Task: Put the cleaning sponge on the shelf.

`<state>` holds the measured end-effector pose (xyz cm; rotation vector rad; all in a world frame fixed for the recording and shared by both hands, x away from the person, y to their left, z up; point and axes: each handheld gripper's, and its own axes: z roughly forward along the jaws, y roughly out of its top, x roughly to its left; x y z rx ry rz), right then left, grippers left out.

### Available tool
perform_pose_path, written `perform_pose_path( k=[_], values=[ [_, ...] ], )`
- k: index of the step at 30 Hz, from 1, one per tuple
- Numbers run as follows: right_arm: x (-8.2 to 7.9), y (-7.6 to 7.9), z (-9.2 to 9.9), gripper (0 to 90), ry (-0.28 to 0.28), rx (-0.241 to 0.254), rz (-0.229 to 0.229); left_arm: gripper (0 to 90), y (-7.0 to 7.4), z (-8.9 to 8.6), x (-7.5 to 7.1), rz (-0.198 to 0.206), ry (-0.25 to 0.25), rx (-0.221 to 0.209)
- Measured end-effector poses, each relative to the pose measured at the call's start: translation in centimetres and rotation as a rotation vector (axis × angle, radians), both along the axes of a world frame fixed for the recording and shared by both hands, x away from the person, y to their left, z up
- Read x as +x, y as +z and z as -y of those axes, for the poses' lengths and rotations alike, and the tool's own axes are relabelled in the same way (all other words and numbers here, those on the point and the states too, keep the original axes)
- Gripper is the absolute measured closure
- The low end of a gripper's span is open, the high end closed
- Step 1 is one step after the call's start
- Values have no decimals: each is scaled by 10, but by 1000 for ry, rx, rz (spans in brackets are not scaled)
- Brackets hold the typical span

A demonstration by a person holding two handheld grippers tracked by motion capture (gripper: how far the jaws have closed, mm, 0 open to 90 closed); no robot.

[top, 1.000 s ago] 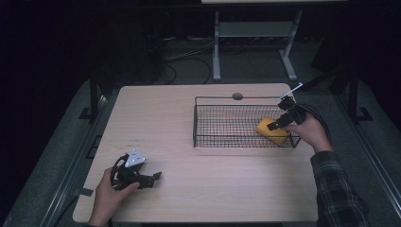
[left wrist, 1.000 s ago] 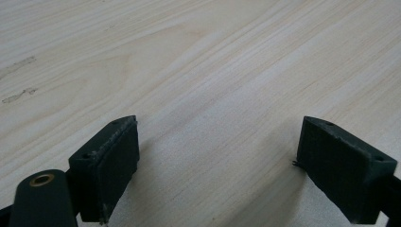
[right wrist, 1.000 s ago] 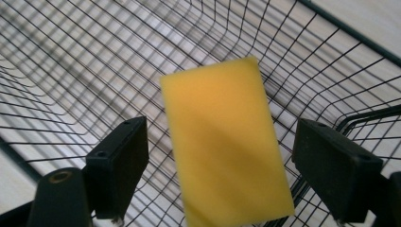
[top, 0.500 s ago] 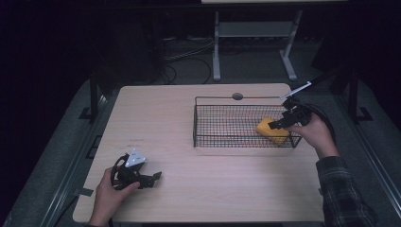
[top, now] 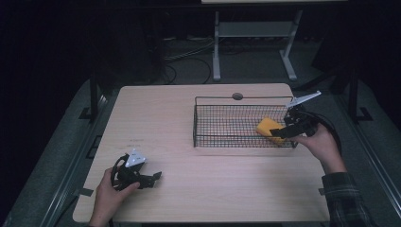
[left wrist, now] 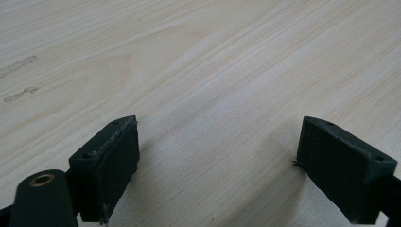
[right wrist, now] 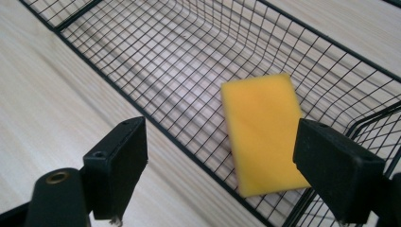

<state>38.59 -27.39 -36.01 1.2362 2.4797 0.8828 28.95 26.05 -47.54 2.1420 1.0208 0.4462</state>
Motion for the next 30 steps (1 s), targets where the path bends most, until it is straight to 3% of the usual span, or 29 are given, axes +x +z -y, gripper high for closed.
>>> perform_pose_path(
  k=[13, 21, 30],
  values=[
    [-35, -5, -6, 180, 20, 14, 23, 131, 0, 0, 0, 2, 0, 3],
    [-59, -18, -10, 176, 26, 32, 28, 131, 0, 0, -1, 1, 4, 1],
    [-71, -36, -8, 163, 11, 56, 21, 130, 0, 0, -1, 3, 4, 0]
  ],
)
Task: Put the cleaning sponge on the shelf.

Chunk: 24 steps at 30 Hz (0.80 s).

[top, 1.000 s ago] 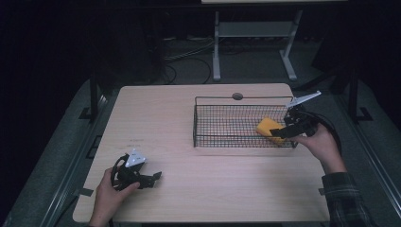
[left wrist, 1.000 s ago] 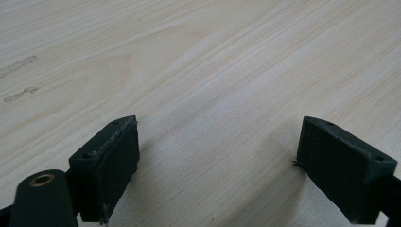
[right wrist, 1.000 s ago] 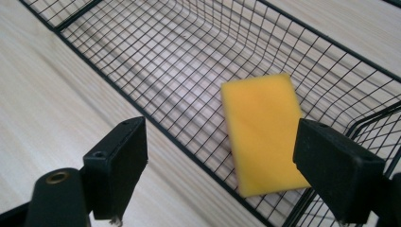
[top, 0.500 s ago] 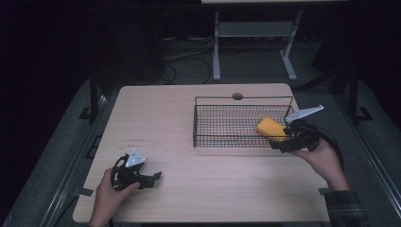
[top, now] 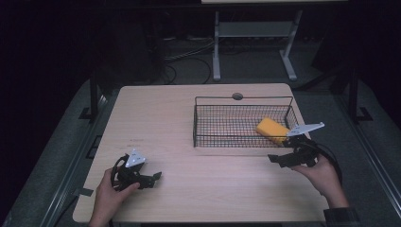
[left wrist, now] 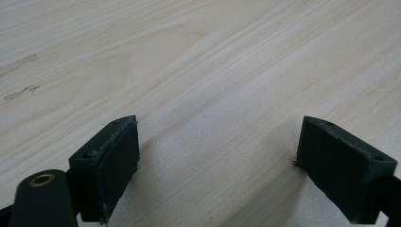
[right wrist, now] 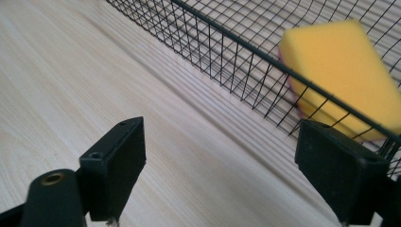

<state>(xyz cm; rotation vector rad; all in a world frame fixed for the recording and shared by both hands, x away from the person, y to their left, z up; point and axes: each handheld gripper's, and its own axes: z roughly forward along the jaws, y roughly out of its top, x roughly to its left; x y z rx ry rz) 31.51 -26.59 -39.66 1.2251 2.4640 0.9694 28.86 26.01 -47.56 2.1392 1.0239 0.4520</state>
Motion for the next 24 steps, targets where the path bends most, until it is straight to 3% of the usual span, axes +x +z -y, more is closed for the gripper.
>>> perform_pose_path(
  k=[10, 24],
  values=[
    [-17, -27, 4, 142, -24, 24, -18, 131, 0, 0, -1, 0, 3, 0],
    [-29, -57, 1, 131, -45, -18, -21, 131, 0, 0, -1, -2, 4, 1]
  ],
)
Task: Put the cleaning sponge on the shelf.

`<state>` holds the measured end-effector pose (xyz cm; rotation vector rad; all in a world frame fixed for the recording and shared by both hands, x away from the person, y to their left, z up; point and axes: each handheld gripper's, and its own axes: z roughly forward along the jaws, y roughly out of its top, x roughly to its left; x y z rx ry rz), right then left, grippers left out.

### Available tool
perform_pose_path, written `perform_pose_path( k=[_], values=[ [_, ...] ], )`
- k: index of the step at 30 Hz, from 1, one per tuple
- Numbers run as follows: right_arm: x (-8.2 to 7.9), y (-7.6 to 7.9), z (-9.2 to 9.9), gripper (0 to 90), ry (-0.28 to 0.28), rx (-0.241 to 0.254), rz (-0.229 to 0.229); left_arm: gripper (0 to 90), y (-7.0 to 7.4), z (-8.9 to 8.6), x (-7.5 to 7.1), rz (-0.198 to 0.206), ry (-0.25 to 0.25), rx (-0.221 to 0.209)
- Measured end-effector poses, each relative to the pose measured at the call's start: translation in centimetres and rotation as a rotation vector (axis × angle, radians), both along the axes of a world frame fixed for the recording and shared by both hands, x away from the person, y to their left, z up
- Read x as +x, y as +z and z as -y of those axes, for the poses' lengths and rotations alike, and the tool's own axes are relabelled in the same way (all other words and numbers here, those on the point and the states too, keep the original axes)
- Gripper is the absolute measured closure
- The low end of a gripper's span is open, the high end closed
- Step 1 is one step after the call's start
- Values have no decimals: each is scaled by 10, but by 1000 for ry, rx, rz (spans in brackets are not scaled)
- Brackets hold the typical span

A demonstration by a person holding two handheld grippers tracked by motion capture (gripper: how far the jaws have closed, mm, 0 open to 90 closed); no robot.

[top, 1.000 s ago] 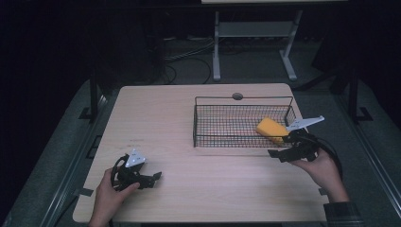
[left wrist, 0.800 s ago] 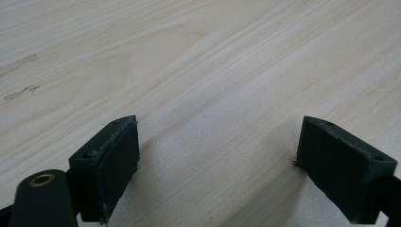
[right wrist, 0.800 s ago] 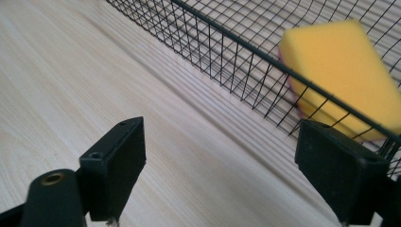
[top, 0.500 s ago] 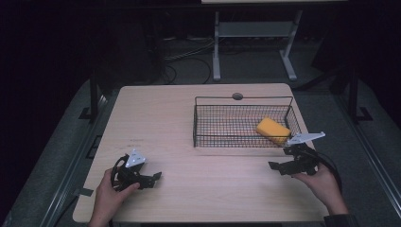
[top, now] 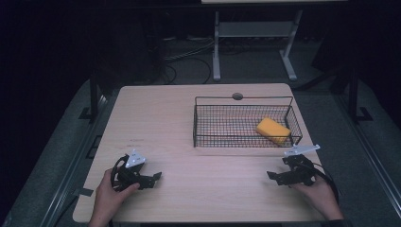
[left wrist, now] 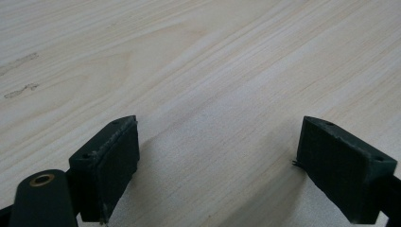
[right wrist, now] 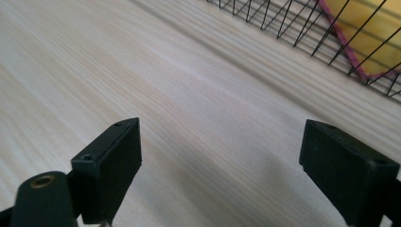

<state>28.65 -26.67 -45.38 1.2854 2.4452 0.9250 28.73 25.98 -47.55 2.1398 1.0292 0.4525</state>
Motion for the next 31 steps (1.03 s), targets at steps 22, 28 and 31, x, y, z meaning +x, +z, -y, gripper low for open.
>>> perform_pose_path(
  k=[22, 28, 31],
  values=[
    [-11, -27, -6, 24, -31, -2, 92, 131, 0, 0, -1, 1, 2, 0],
    [-11, -29, -4, 19, -22, 13, 114, 131, 0, 0, -1, 1, 2, 1],
    [-11, -29, -4, 19, -22, 13, 114, 130, 0, 0, -1, 1, 2, 0]
  ],
)
